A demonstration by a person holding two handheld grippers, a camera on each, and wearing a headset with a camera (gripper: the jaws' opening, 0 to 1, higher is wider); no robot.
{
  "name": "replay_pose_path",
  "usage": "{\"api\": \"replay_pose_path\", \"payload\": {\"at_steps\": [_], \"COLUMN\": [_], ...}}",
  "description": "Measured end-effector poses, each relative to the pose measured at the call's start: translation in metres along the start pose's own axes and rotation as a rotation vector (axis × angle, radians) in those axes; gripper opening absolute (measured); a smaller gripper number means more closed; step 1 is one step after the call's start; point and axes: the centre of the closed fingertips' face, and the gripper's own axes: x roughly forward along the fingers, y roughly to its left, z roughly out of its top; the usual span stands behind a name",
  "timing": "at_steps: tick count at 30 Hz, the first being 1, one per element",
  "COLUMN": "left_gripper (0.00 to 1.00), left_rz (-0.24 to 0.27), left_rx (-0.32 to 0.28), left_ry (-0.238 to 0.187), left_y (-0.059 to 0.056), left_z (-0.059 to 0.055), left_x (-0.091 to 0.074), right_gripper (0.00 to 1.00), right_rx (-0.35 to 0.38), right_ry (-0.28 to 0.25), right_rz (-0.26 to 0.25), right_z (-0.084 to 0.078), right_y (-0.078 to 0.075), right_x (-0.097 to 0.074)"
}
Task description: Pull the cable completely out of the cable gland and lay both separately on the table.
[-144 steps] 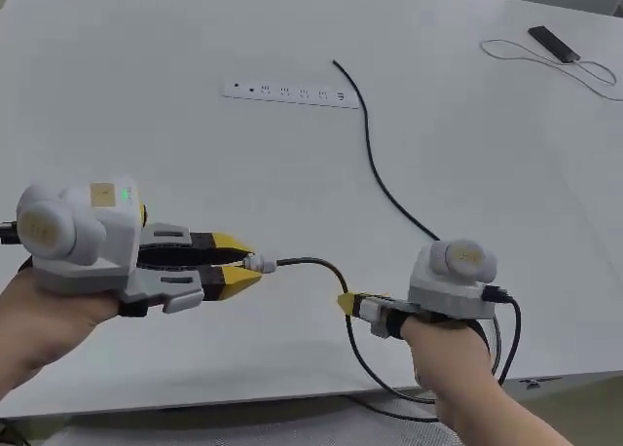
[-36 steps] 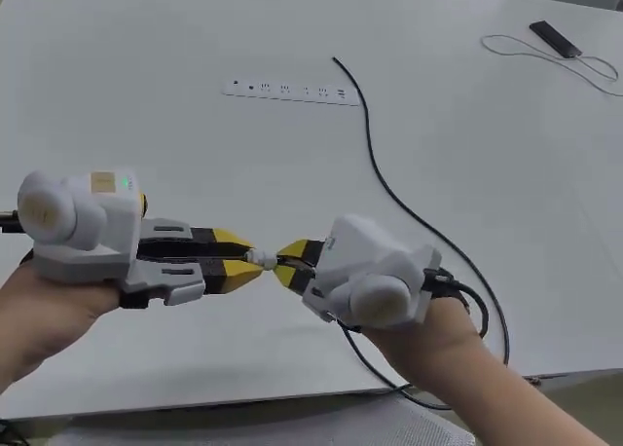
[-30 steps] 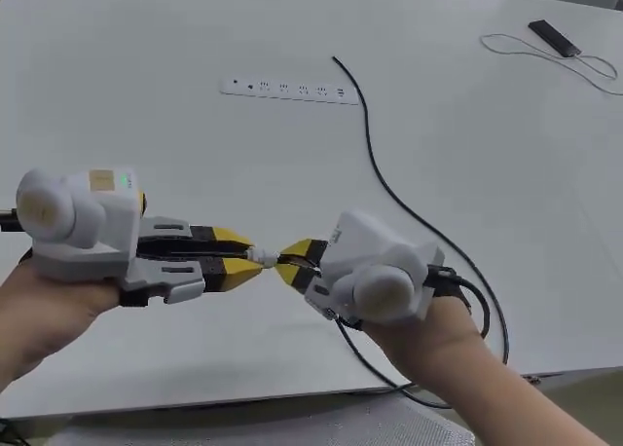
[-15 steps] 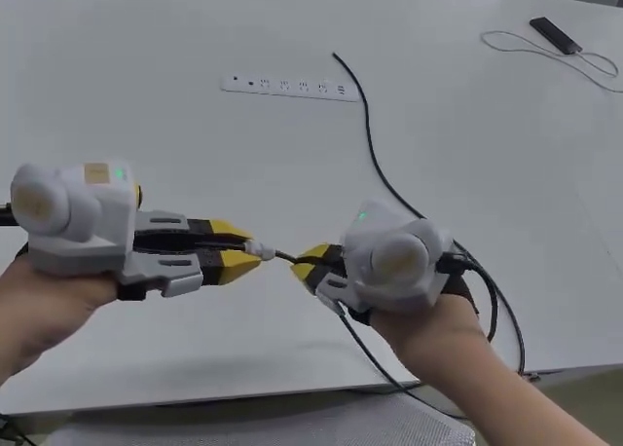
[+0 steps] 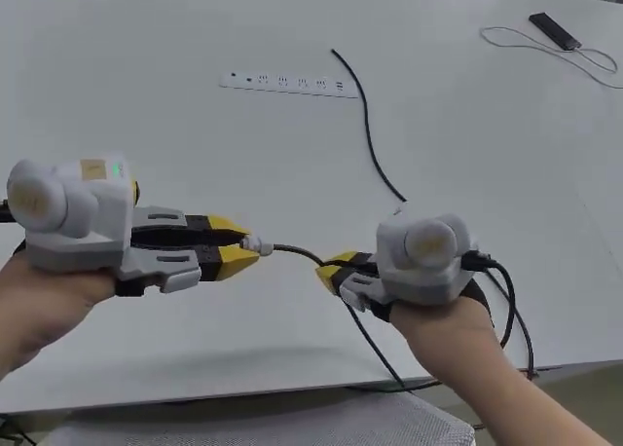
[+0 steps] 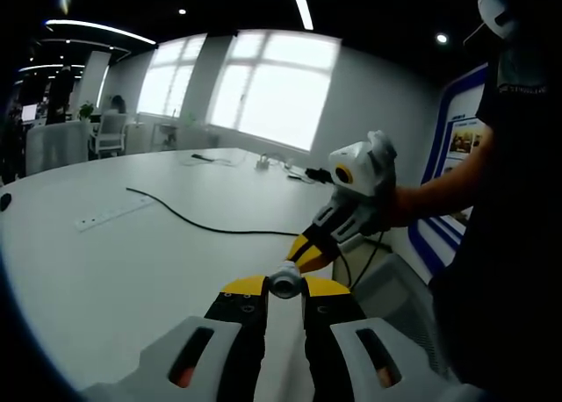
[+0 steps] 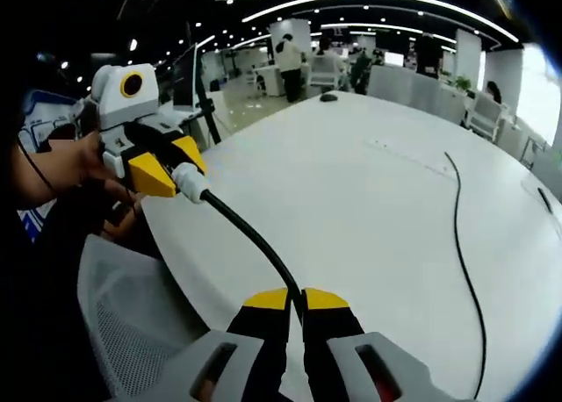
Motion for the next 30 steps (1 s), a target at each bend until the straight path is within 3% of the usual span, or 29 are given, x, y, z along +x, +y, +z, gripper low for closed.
{"api": "replay_pose_path", "payload": {"at_steps": [11, 19, 30], "left_gripper": [0.15, 0.15, 0.15], "left_rz": [0.003, 0.018, 0.037], "left_rx": [-0.002, -0.001, -0.004], "left_ry": [0.003, 0.004, 0.003], "left_y": [0.001, 0.005, 0.009], "left_z": [-0.001, -0.003, -0.004], "left_x": [0.0, -0.004, -0.006], "right_gripper": [0.0, 0.0, 0.0], "right_rx": [-0.028, -0.092, -0.11], "right_ry": [-0.005, 0.014, 0.022], "right_rz": [-0.012, -0.024, -0.036], "right_z": [-0.006, -0.01, -0.011], "right_y": [-0.002, -0.005, -0.01], "right_x": [-0.003, -0.006, -0.009]}}
